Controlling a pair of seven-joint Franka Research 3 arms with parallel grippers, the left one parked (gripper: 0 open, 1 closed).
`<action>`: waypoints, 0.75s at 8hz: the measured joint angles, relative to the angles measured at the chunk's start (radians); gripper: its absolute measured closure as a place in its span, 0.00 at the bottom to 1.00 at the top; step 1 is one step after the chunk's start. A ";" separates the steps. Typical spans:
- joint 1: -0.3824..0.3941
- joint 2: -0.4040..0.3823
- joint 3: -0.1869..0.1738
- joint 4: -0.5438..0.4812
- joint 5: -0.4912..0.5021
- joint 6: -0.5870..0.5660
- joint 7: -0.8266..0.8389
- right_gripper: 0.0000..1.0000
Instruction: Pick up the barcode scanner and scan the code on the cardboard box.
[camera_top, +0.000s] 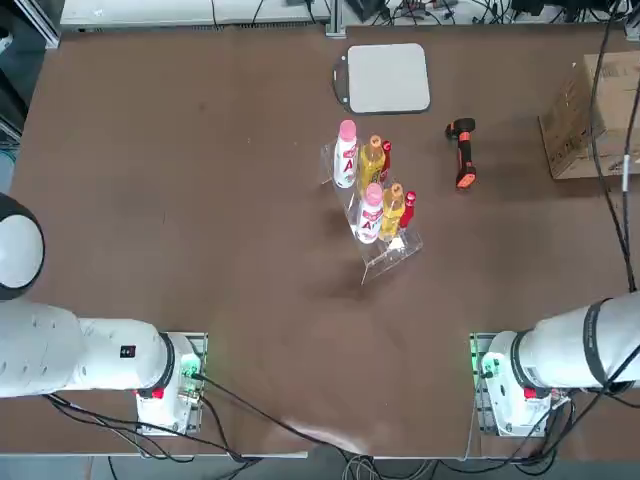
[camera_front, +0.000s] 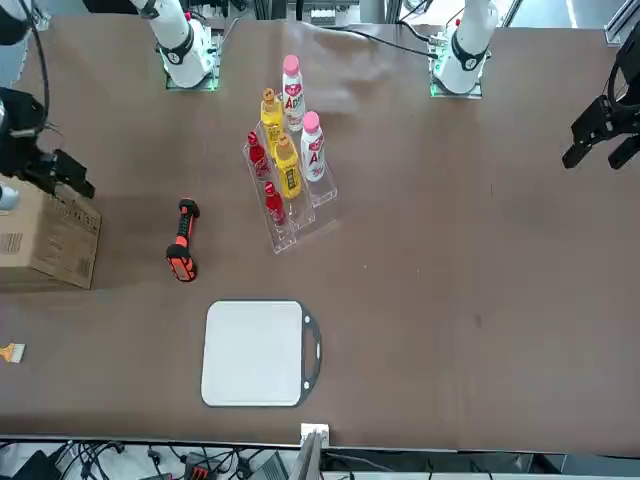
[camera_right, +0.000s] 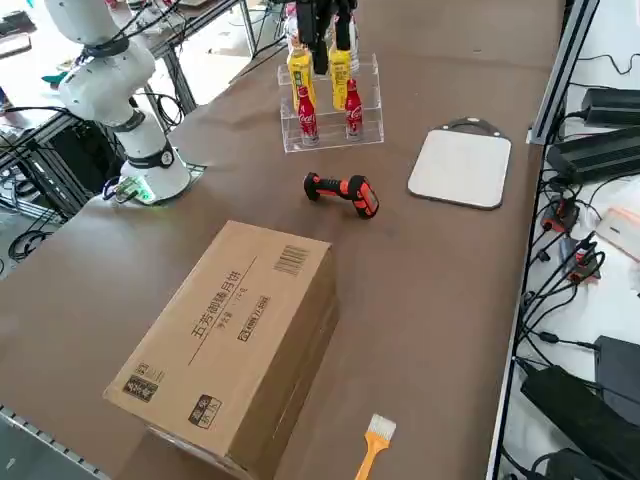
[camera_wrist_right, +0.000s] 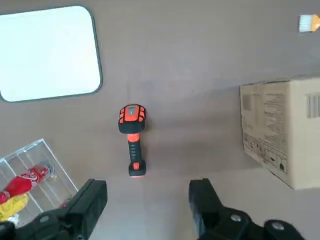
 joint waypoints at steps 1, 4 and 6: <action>-0.007 0.008 0.000 0.001 0.000 -0.018 -0.006 0.00; -0.029 0.018 -0.001 -0.006 0.000 -0.043 -0.030 0.00; -0.035 0.017 -0.001 -0.006 0.000 -0.045 -0.073 0.00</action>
